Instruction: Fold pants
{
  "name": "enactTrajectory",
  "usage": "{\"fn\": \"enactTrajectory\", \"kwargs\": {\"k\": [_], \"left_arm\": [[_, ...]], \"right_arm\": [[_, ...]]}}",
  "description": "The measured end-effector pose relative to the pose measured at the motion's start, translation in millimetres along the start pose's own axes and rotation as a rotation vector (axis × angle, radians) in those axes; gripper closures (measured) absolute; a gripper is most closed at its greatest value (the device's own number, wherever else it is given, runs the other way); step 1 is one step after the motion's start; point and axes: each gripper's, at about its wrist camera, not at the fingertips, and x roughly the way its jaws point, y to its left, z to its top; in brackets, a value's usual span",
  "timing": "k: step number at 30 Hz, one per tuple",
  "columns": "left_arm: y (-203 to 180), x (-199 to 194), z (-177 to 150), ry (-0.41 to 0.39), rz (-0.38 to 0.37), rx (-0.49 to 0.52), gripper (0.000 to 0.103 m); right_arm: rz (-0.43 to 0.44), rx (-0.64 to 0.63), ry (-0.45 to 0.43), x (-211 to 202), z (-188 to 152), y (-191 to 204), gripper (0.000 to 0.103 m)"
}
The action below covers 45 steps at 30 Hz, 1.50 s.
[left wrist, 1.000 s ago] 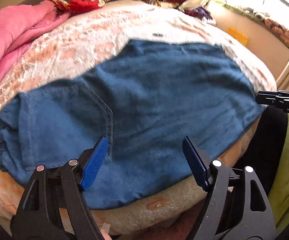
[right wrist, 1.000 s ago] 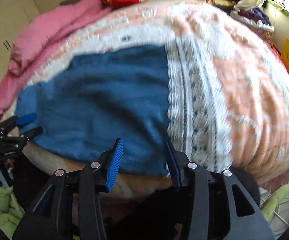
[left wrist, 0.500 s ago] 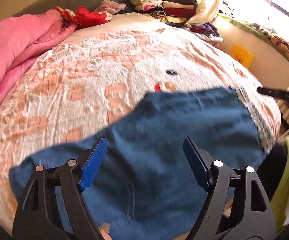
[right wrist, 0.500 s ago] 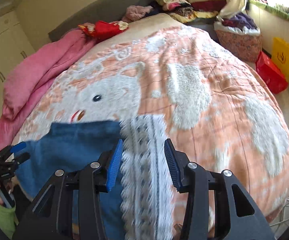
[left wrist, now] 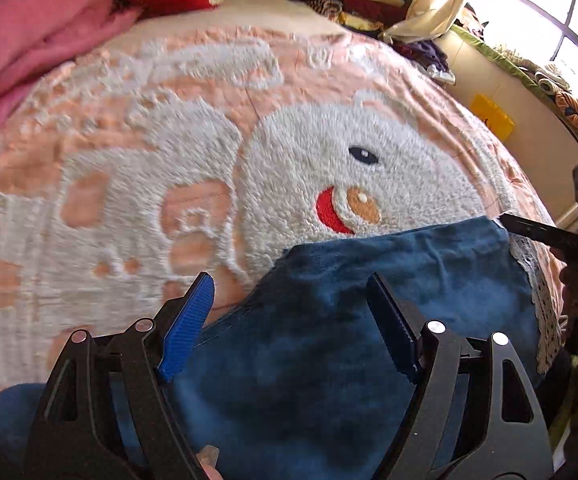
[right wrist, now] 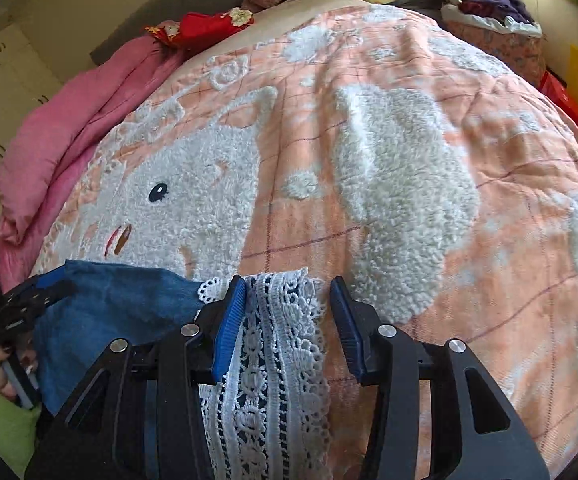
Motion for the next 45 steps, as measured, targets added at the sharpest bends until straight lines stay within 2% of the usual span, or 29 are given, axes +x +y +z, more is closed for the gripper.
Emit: {"fn": "enactTrajectory", "kwargs": {"k": [1,3,4,7,10,12,15,17,19,22,23,24,26,29,31,33,35,38,40,43,45], "left_arm": [[-2,5,-1,0.011,-0.007,-0.003,0.055],[-10,7,-4,0.009,-0.025,0.017,0.091],[-15,5,-5,0.002,-0.012,0.042,0.096],[-23,-11,-1,-0.065,0.032,0.084,0.1],[-28,-16,9,-0.094,0.056,0.108,0.102],[-30,-7,12,-0.087,0.07,0.112,0.102],[-26,11,11,-0.064,0.085,0.096,0.101],[-22,19,8,-0.058,0.088,0.081,0.098],[-20,21,6,-0.067,0.096,0.083,0.094],[-16,17,7,-0.077,0.088,0.079,0.088],[-14,12,7,-0.086,0.099,0.074,0.081],[-13,6,6,-0.096,0.11,0.071,0.075],[-9,-12,3,-0.132,0.117,0.065,0.073],[-4,-45,-9,-0.18,0.139,0.037,0.059],[-3,-59,-19,-0.191,0.145,0.019,0.055],[-5,-70,-36,-0.182,0.143,0.024,0.05],[-10,-72,-53,-0.154,0.158,0.048,0.046],[-10,-67,-79,-0.094,0.214,0.073,0.032],[1,-60,-94,-0.057,0.246,0.058,0.029],[21,-58,-106,-0.054,0.246,0.021,0.029],[29,-61,-107,-0.069,0.23,-0.002,0.029]], "right_arm": [[0.008,-0.011,0.001,0,-1,1,0.073],[0.039,-0.036,0.0,-3,-4,5,0.083],[0.046,-0.049,-0.007,-5,-4,7,0.085],[0.06,-0.077,-0.075,-24,-1,14,0.087],[0.068,-0.085,-0.163,-46,12,17,0.087],[0.052,-0.104,-0.173,-46,19,18,0.087],[-0.018,-0.135,-0.12,-25,20,18,0.087],[-0.069,-0.14,-0.067,-7,16,16,0.085],[-0.094,-0.142,-0.054,1,12,14,0.082],[-0.122,-0.129,-0.066,0,10,11,0.069],[-0.129,-0.121,-0.076,-5,10,10,0.06],[-0.142,-0.114,-0.093,-13,8,10,0.058],[-0.169,-0.119,-0.143,-35,4,10,0.058],[-0.174,-0.135,-0.2,-67,-11,20,0.053],[-0.167,-0.153,-0.202,-77,-23,30,0.051],[-0.143,-0.204,-0.18,-82,-44,48,0.05],[-0.098,-0.245,-0.132,-80,-63,65,0.041],[-0.032,-0.271,-0.057,-68,-87,82,0.036],[-0.082,-0.278,-0.007,-56,-95,82,0.036],[-0.244,-0.296,0.071,-41,-103,72,0.036],[-0.266,-0.29,0.066,-41,-106,67,0.036]]}}
